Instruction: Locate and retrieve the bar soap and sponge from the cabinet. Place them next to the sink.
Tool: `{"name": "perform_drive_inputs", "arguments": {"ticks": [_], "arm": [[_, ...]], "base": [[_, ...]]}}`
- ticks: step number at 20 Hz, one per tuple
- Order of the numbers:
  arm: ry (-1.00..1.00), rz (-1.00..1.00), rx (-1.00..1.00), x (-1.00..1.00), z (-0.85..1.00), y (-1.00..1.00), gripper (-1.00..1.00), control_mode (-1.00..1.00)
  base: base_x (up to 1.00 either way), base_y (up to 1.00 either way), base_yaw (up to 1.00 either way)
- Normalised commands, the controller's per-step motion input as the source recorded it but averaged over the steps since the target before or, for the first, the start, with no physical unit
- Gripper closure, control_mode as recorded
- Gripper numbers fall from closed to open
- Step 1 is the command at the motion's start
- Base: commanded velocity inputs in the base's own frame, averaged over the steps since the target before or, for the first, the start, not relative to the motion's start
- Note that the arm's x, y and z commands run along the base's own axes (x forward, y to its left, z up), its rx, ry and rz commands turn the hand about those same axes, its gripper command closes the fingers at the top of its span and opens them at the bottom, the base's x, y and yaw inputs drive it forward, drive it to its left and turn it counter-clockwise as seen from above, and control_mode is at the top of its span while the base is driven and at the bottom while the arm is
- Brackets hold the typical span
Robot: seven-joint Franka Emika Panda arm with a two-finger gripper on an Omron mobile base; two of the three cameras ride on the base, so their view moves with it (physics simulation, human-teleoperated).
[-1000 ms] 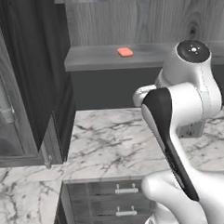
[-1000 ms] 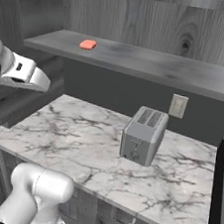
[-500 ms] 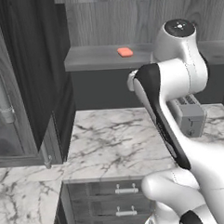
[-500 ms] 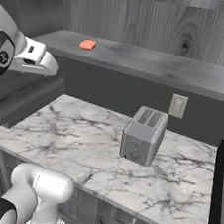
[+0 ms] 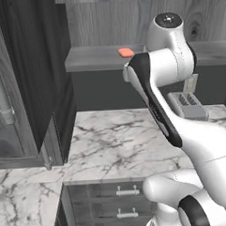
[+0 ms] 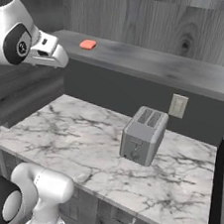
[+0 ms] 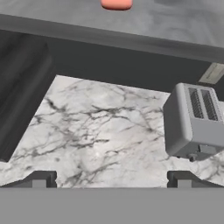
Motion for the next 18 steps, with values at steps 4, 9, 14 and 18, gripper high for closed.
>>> {"name": "perform_drive_inputs", "arguments": {"ticks": [4, 9, 14, 18], "arm": [[0.01, -0.01, 0.0, 0.42, 0.08, 0.0, -1.0, -1.0], [0.0, -0.03, 0.0, 0.35, 0.03, 0.0, -1.0, -1.0], [-0.02, -0.06, 0.01, 0.25, 0.0, -0.03, -1.0, -1.0], [-0.14, -0.07, 0.08, 0.24, -0.01, -0.07, -1.0, -1.0]], "base": [[0.0, 0.0, 0.0], [0.0, 0.0, 0.0], [0.0, 0.0, 0.0], [0.0, 0.0, 0.0]]}}
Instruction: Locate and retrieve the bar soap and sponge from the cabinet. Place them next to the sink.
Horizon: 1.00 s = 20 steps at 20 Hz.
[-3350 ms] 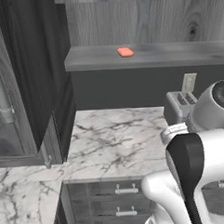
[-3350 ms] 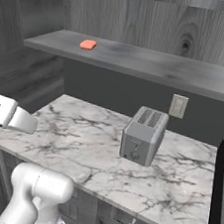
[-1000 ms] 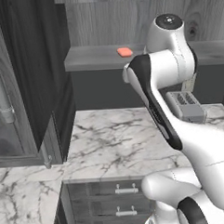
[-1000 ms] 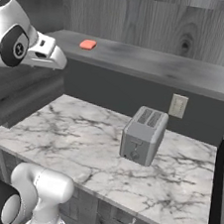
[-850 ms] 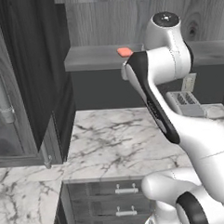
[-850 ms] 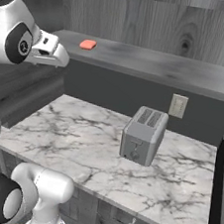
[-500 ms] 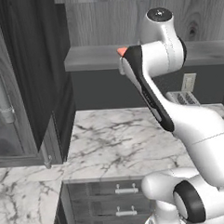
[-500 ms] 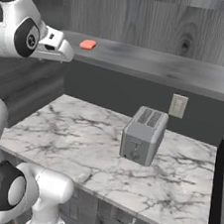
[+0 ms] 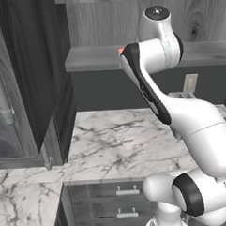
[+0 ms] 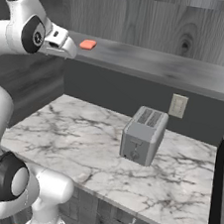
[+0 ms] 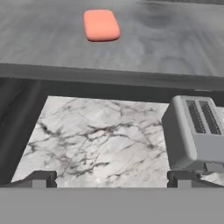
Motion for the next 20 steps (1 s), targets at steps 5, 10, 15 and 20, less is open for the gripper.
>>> {"name": "perform_drive_inputs", "arguments": {"ticks": [5, 10, 15, 20], "arm": [[-0.18, -0.05, 0.1, 0.1, 0.09, -0.08, -1.0, -1.0], [-0.09, 0.0, 0.01, 0.0, 0.25, 0.0, -1.0, -1.0], [-0.07, 0.01, -0.07, 0.08, 0.15, 0.0, -1.0, -1.0], [0.0, 0.13, -0.12, 0.29, 0.05, -0.01, -1.0, -1.0]], "base": [[0.0, 0.0, 0.0], [0.0, 0.0, 0.0], [0.0, 0.0, 0.0], [0.0, 0.0, 0.0]]}}
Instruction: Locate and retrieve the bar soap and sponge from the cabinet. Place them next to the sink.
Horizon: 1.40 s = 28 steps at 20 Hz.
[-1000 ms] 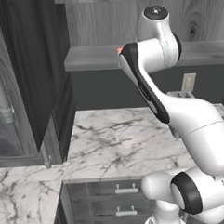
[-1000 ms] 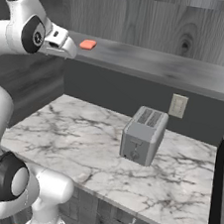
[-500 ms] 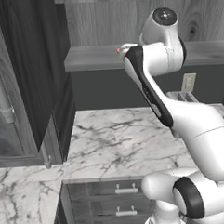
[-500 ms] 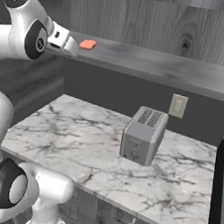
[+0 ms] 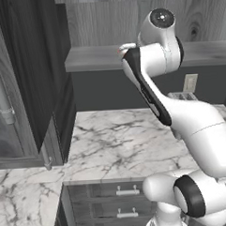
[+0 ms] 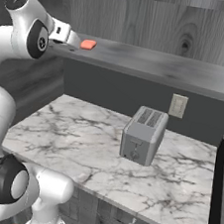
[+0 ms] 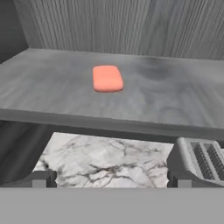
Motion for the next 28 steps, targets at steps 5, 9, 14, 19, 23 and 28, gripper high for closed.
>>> {"name": "perform_drive_inputs", "arguments": {"ticks": [5, 9, 14, 19, 23, 28], "arm": [[-0.02, 0.18, -0.04, 0.4, 0.0, -0.14, -1.0, -1.0], [0.0, 0.05, 0.01, 0.16, 0.0, -0.02, -1.0, -1.0], [0.0, 0.0, 0.0, 0.0, 0.0, 0.0, -1.0, -1.0], [-0.03, -0.08, 0.0, 0.14, -0.01, 0.0, -1.0, -1.0], [0.0, -0.18, -0.01, 0.37, -0.01, -0.04, -1.0, -1.0], [0.0, -0.17, 0.0, 0.33, 0.0, -0.04, -1.0, -1.0]], "base": [[0.0, 0.0, 0.0], [0.0, 0.0, 0.0], [0.0, 0.0, 0.0], [0.0, 0.0, 0.0], [0.0, 0.0, 0.0], [0.0, 0.0, 0.0]]}}
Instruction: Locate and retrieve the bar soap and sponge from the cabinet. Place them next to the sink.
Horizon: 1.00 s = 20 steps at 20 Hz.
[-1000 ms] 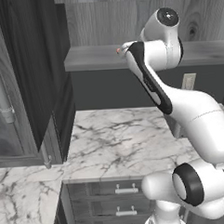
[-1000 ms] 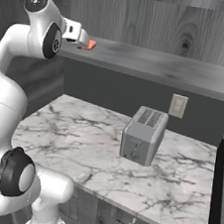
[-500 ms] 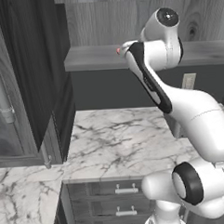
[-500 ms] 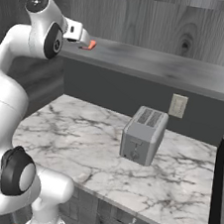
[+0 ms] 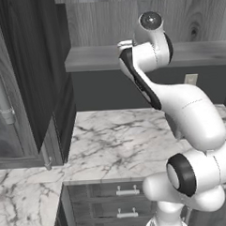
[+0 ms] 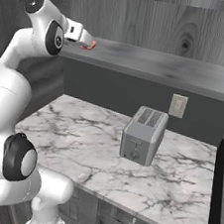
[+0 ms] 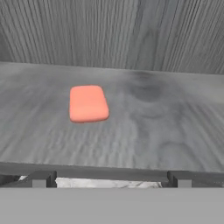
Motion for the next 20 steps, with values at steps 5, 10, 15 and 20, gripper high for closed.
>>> {"name": "perform_drive_inputs", "arguments": {"ticks": [5, 10, 15, 20], "arm": [[0.0, 0.0, 0.0, 0.28, 0.0, 0.0, -1.0, -1.0], [0.0, 0.0, 0.0, 0.45, 0.0, 0.0, -1.0, -1.0], [0.0, 0.0, 0.0, 0.43, -0.03, 0.0, -1.0, -1.0], [0.01, 0.0, 0.0, 0.45, -0.07, 0.0, -1.0, -1.0]], "base": [[0.0, 0.0, 0.0], [0.0, 0.0, 0.0], [0.0, 0.0, 0.0], [0.0, 0.0, 0.0]]}}
